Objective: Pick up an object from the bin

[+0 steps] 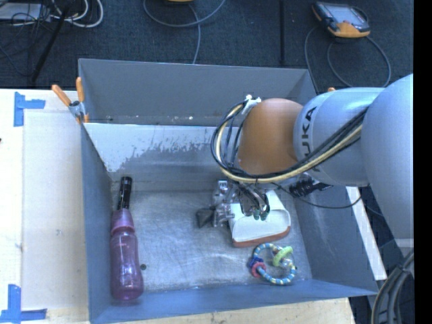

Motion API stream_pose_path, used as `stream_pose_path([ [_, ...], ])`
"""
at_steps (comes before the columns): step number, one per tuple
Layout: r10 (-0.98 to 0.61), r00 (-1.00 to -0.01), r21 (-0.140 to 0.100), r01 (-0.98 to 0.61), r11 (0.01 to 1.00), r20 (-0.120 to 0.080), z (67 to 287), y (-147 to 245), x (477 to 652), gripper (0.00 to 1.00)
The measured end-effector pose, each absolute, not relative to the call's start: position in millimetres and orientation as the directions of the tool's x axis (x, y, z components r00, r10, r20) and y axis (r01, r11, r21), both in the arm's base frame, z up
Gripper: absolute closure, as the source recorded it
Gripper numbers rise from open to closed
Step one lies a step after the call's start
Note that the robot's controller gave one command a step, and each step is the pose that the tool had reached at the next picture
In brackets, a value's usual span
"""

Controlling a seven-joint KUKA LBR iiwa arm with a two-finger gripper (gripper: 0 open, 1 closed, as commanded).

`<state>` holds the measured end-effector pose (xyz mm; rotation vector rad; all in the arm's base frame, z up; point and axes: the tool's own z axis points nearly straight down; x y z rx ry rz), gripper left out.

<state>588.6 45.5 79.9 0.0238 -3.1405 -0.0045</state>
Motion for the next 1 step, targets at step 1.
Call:
stream_pose_path([
  [1, -0.015, -1.0, 0.001, -0.015, 1.0, 0.01, 100.9, 45.0, 586.1, 1.0],
])
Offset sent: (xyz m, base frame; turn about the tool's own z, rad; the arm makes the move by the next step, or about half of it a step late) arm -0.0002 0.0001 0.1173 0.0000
